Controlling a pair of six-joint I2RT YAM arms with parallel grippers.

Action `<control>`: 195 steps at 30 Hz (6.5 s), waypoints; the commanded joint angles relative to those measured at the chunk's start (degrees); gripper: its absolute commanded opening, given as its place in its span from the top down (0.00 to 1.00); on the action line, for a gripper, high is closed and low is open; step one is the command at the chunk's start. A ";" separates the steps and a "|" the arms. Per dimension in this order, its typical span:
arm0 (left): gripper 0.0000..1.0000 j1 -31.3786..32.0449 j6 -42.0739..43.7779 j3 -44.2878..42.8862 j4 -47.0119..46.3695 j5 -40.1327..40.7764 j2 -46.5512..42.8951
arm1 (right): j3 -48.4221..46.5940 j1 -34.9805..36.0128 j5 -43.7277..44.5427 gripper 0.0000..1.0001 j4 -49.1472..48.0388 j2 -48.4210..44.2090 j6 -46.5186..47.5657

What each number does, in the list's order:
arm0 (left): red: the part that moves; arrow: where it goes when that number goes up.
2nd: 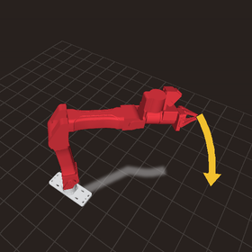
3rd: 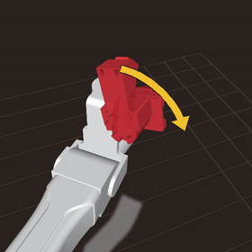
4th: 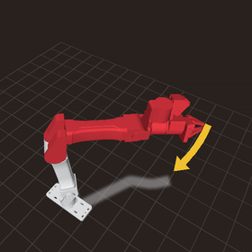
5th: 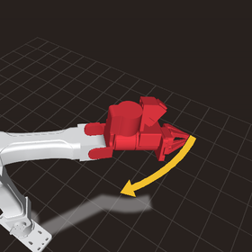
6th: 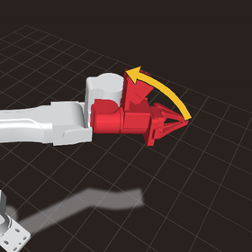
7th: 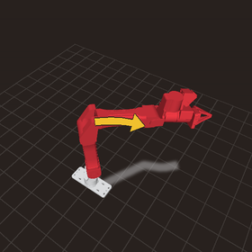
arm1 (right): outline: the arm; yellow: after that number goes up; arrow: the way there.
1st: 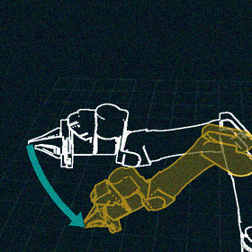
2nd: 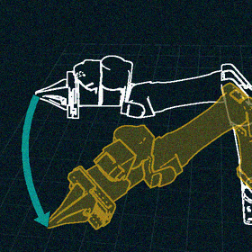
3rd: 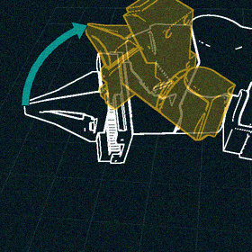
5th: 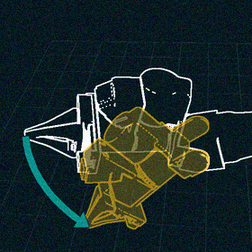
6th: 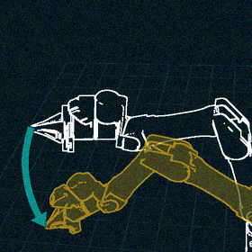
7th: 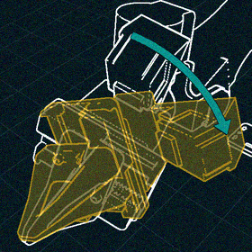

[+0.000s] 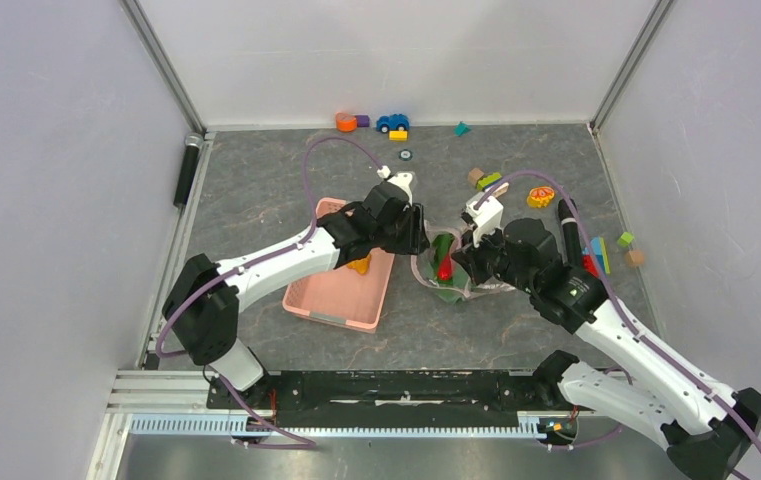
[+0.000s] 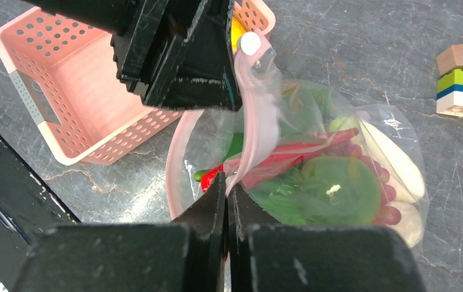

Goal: Place the food in the zip-top bag and seal the zipper
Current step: Adjust the zipper food storage bag at the center of the board, then pick up the fake vegetable from the bin.

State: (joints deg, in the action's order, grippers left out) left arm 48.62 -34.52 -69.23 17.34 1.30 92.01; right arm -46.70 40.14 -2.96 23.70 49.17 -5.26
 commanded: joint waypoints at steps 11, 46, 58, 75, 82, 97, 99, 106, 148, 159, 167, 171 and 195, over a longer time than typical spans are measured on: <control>0.68 -0.02 4.95 -4.65 -4.25 3.40 -0.03 | -4.99 0.12 -1.42 0.99 -0.41 -2.81 1.15; 0.98 0.04 16.20 -19.21 4.76 10.81 -4.41 | -19.34 0.08 48.98 0.74 29.25 3.61 -7.88; 0.98 0.07 11.54 -24.63 1.65 -0.94 0.64 | -19.23 0.04 35.98 1.00 14.65 -4.32 -2.85; 0.90 0.07 6.06 -14.19 -4.15 -7.24 0.61 | -6.75 0.07 24.24 1.00 0.40 -3.44 -2.81; 0.79 0.07 6.68 -11.57 -3.28 -6.85 -1.37 | -4.94 0.08 21.18 1.00 -3.24 -1.40 -2.71; 0.00 -0.01 3.29 1.81 -1.35 13.80 -16.85 | -0.85 0.11 18.57 1.00 -5.95 -4.77 -0.82; 0.00 -0.03 3.09 1.88 -0.03 15.72 -17.37 | -0.79 0.05 18.54 1.00 -5.94 -5.20 -0.53; 0.00 -0.43 -0.99 5.77 6.04 21.24 -22.21 | 0.30 0.04 16.63 1.00 -6.70 -6.73 0.08; 0.00 -16.54 22.10 3.75 4.53 4.55 8.86 | 1.26 0.05 15.69 1.00 -6.57 -6.74 2.16; 0.00 -16.19 15.24 9.14 7.57 0.63 3.23 | 1.17 0.10 15.78 1.00 -6.58 -6.28 2.22; 0.00 -15.93 11.37 10.06 8.10 3.38 -4.70 | 0.91 0.05 15.75 1.00 -6.59 -5.66 2.18; 0.00 -15.99 11.22 9.51 8.27 8.88 -3.85 | 0.82 0.04 15.93 1.00 -6.60 -6.24 2.26; 0.39 -16.15 3.06 2.93 13.22 18.84 10.69 | 1.04 0.08 17.06 1.00 -6.00 -6.86 2.35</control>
State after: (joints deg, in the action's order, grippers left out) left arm 32.49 -27.99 -66.06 31.31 17.65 102.04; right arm -44.86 40.27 13.10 18.96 42.81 -3.57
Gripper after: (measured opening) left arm 0.632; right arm 0.010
